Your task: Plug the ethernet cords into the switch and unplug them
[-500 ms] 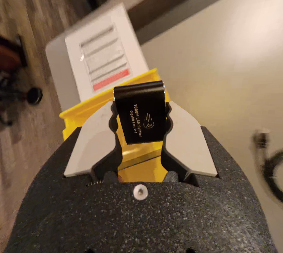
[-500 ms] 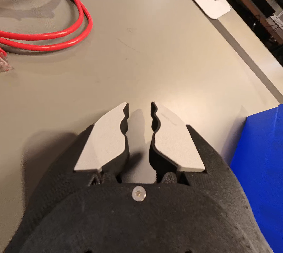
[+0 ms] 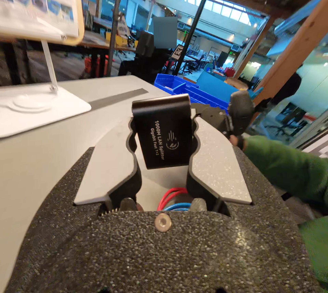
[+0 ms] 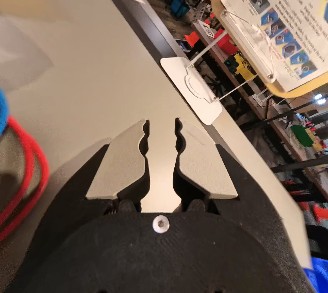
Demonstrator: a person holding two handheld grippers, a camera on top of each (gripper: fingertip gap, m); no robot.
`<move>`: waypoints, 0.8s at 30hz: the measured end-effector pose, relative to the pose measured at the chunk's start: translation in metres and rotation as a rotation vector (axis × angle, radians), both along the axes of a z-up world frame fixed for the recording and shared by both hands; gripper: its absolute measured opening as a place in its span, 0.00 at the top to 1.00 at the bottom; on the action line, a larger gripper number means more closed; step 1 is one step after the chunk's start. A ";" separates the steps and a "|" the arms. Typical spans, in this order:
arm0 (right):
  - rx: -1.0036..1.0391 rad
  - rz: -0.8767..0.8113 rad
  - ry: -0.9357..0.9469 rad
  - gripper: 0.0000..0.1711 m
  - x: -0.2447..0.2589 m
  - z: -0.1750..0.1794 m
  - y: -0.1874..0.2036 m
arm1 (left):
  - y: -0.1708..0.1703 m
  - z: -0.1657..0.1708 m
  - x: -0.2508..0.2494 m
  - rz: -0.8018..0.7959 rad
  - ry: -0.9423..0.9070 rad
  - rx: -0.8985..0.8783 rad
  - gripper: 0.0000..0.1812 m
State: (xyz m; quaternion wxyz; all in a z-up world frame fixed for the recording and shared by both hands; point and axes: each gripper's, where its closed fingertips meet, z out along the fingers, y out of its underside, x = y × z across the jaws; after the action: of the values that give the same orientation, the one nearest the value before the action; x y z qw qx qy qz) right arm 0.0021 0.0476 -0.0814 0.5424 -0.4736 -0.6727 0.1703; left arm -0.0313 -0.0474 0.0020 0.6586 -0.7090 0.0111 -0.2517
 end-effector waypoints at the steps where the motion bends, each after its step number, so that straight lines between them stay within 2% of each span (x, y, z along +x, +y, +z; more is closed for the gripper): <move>1: -0.048 -0.009 0.045 0.84 -0.008 -0.007 0.006 | 0.005 -0.006 0.001 -0.010 -0.041 -0.016 0.66; 3: -0.159 -0.008 0.189 0.85 -0.013 -0.013 0.012 | 0.007 -0.016 0.000 0.000 -0.043 0.007 0.66; 7: -0.175 0.013 0.299 0.87 0.003 -0.002 0.004 | 0.012 -0.042 -0.003 0.033 -0.059 -0.030 0.66; 10: -0.161 0.016 0.358 0.87 0.019 0.006 -0.007 | 0.015 -0.050 0.001 0.032 -0.085 -0.034 0.66; 14: -0.092 0.097 0.363 0.83 0.027 0.009 -0.034 | 0.013 -0.045 0.013 0.034 -0.105 -0.015 0.66; 21: -0.090 0.270 0.416 0.72 0.033 0.035 -0.098 | 0.002 -0.012 0.039 0.034 -0.152 0.106 0.66; 24: -0.075 0.263 0.450 0.70 0.033 0.047 -0.108 | 0.004 -0.005 0.047 0.010 -0.182 0.147 0.66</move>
State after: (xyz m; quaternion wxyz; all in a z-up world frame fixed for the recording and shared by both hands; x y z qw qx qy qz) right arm 0.0346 -0.0605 -0.0342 0.6336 -0.3518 -0.5841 0.3655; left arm 0.0157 -0.0431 -0.0035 0.7083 -0.6333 -0.0338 -0.3101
